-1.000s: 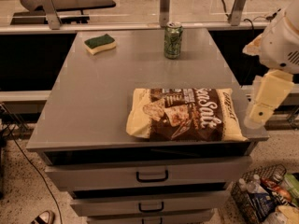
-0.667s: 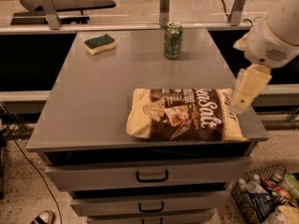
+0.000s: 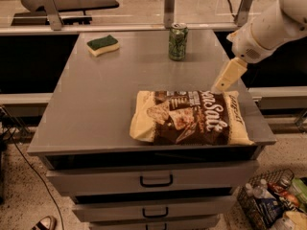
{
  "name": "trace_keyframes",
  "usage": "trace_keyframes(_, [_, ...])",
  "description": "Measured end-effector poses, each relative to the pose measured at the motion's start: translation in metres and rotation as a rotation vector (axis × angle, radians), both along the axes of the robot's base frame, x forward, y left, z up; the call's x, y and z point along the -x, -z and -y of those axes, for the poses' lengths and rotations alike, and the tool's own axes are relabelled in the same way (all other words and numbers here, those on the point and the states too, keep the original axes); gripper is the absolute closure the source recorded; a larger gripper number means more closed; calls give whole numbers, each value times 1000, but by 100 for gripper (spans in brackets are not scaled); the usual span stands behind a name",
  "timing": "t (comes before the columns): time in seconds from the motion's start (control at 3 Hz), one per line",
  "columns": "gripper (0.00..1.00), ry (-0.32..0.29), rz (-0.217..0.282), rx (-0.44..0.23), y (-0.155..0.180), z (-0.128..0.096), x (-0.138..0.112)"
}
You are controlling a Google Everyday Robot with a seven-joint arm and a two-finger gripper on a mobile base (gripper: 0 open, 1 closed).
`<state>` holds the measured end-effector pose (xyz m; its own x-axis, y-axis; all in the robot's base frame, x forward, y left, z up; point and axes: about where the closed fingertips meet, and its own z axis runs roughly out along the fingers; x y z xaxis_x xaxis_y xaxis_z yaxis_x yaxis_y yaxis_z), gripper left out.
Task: Knock green can over
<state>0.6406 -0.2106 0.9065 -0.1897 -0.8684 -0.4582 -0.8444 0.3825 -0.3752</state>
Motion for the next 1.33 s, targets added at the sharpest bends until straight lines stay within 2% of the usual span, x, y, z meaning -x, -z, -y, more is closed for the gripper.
trace_keyframes(0.33, [0, 6, 61, -118, 14, -7, -49])
trace_keyframes(0.67, [0, 9, 100, -250, 22, -21, -96])
trace_keyframes(1.0, [0, -10, 111, -379, 27, -48, -127])
trace_keyframes(1.33, [0, -45, 109, -488, 33, -81, -145])
